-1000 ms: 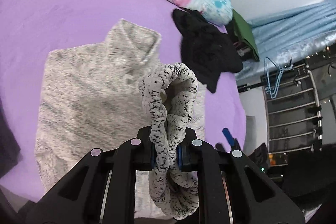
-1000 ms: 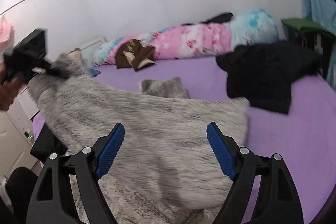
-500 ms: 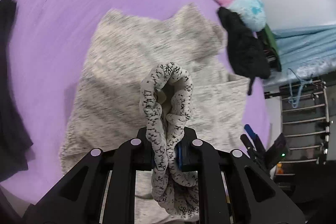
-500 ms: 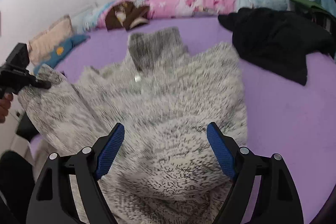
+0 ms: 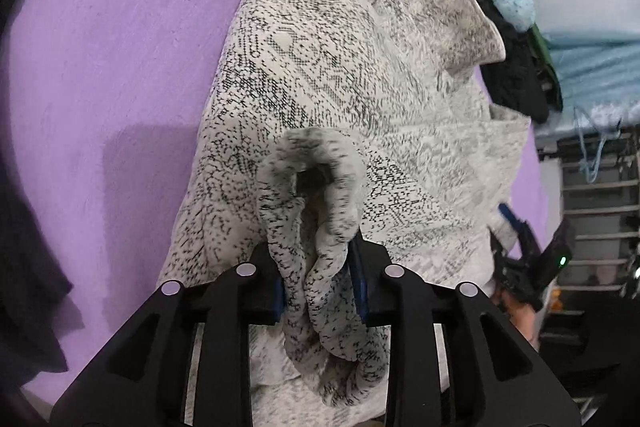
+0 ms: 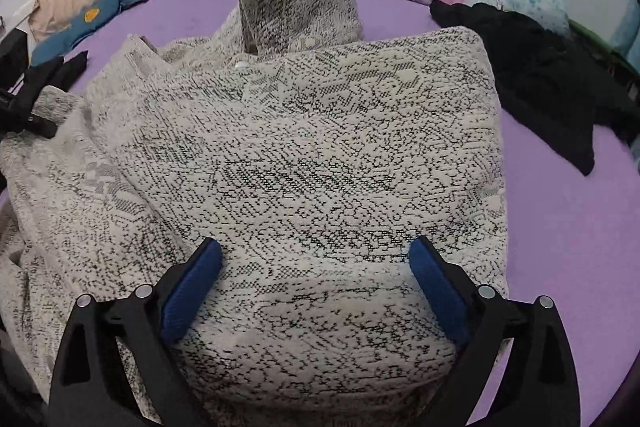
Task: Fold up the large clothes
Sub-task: 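Fold the sleeve across the jacket body with the left tool and open it, then withdraw both open tools from the folded jacket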
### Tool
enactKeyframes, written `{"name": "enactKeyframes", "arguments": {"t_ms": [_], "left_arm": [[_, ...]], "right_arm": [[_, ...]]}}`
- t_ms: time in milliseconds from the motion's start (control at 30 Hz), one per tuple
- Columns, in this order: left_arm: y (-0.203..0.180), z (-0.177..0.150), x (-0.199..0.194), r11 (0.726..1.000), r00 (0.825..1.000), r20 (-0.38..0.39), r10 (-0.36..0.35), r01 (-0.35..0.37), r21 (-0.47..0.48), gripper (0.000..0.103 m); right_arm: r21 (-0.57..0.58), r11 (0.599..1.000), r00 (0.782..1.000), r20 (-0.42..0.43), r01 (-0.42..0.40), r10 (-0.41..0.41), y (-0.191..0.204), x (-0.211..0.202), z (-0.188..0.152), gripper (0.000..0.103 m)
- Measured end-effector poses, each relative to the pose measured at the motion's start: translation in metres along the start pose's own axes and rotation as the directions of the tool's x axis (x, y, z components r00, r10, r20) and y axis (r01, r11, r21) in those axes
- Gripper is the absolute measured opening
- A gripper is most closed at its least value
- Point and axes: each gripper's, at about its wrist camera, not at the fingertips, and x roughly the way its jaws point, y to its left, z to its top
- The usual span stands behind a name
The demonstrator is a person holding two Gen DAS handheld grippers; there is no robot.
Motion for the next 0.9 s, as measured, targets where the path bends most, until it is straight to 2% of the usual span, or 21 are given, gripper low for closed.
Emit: {"name": "enactKeyframes", "arguments": {"t_ms": [133, 167, 200, 233, 267, 300, 367, 433, 467, 533, 567, 600, 667, 767, 800, 900], "left_arm": [[-0.01, -0.003, -0.011, 0.996, 0.998, -0.007, 0.061, -0.061, 0.062, 0.039], [-0.007, -0.004, -0.017, 0.995, 0.997, -0.005, 0.07, -0.07, 0.066, 0.044], [-0.009, -0.006, -0.026, 0.993, 0.995, 0.007, 0.1, -0.1, 0.069, 0.059], [-0.011, -0.007, -0.035, 0.985, 0.988, 0.026, 0.151, -0.152, 0.08, 0.067], [-0.014, -0.009, -0.045, 0.975, 0.979, 0.046, 0.197, -0.201, 0.094, 0.071], [-0.018, -0.012, -0.06, 0.97, 0.975, 0.076, 0.207, -0.215, 0.11, 0.071], [-0.028, -0.016, -0.08, 0.974, 0.979, 0.104, 0.178, -0.19, 0.124, 0.071], [-0.049, -0.022, -0.093, 0.975, 0.98, 0.141, 0.141, -0.163, 0.154, 0.079], [-0.059, -0.023, -0.094, 0.974, 0.98, 0.151, 0.127, -0.152, 0.168, 0.087], [-0.081, -0.026, -0.083, 0.971, 0.982, 0.162, 0.1, -0.132, 0.201, 0.089], [-0.09, -0.025, -0.074, 0.967, 0.981, 0.165, 0.099, -0.133, 0.215, 0.089], [-0.096, -0.025, -0.06, 0.961, 0.977, 0.169, 0.128, -0.165, 0.224, 0.089], [-0.099, -0.026, -0.036, 0.95, 0.972, 0.164, 0.17, -0.206, 0.237, 0.089], [-0.092, -0.031, -0.005, 0.939, 0.961, 0.155, 0.231, -0.262, 0.225, 0.089], [-0.089, -0.034, 0.006, 0.931, 0.954, 0.153, 0.257, -0.287, 0.225, 0.089], [-0.079, -0.04, 0.024, 0.923, 0.946, 0.165, 0.28, -0.312, 0.226, 0.089]], "right_arm": [[-0.004, 1.0, 1.0, -0.017, 0.009, -0.009, 0.002, 0.003, 0.002, 0.096], [-0.004, 1.0, 1.0, -0.02, 0.011, -0.011, 0.002, 0.002, 0.003, 0.096], [-0.001, 1.0, 1.0, -0.023, 0.011, -0.011, 0.001, 0.002, 0.003, 0.096], [0.004, 1.0, 1.0, -0.026, 0.009, -0.009, 0.001, -0.001, 0.005, 0.096], [0.004, 1.0, 1.0, -0.026, 0.006, -0.006, 0.001, -0.005, 0.007, 0.096], [0.004, 1.0, 1.0, -0.024, 0.003, -0.002, 0.001, -0.008, 0.01, 0.096], [0.001, 1.0, 1.0, 0.0, -0.015, 0.015, 0.003, -0.024, 0.014, 0.096], [0.006, 0.999, 0.998, 0.054, -0.035, 0.034, 0.005, -0.04, 0.02, 0.096], [0.012, 0.998, 0.995, 0.083, -0.054, 0.053, 0.007, -0.047, 0.023, 0.096], [0.014, 0.996, 0.988, 0.127, -0.088, 0.086, 0.014, -0.055, 0.027, 0.096], [0.001, 0.997, 0.99, 0.123, -0.072, 0.072, 0.018, -0.053, 0.027, 0.096], [-0.039, 0.999, 0.995, 0.098, 0.001, 0.003, 0.026, -0.046, 0.026, 0.096], [-0.084, 0.994, 0.997, 0.049, 0.071, -0.067, 0.035, -0.029, 0.021, 0.096], [-0.024, 1.0, 1.0, -0.018, 0.012, -0.012, 0.031, -0.007, 0.011, 0.097], [-0.011, 1.0, 1.0, -0.023, 0.0, -0.001, 0.028, -0.003, 0.009, 0.097], [-0.014, 1.0, 1.0, -0.027, 0.006, -0.006, 0.029, 0.002, 0.007, 0.097]]}}
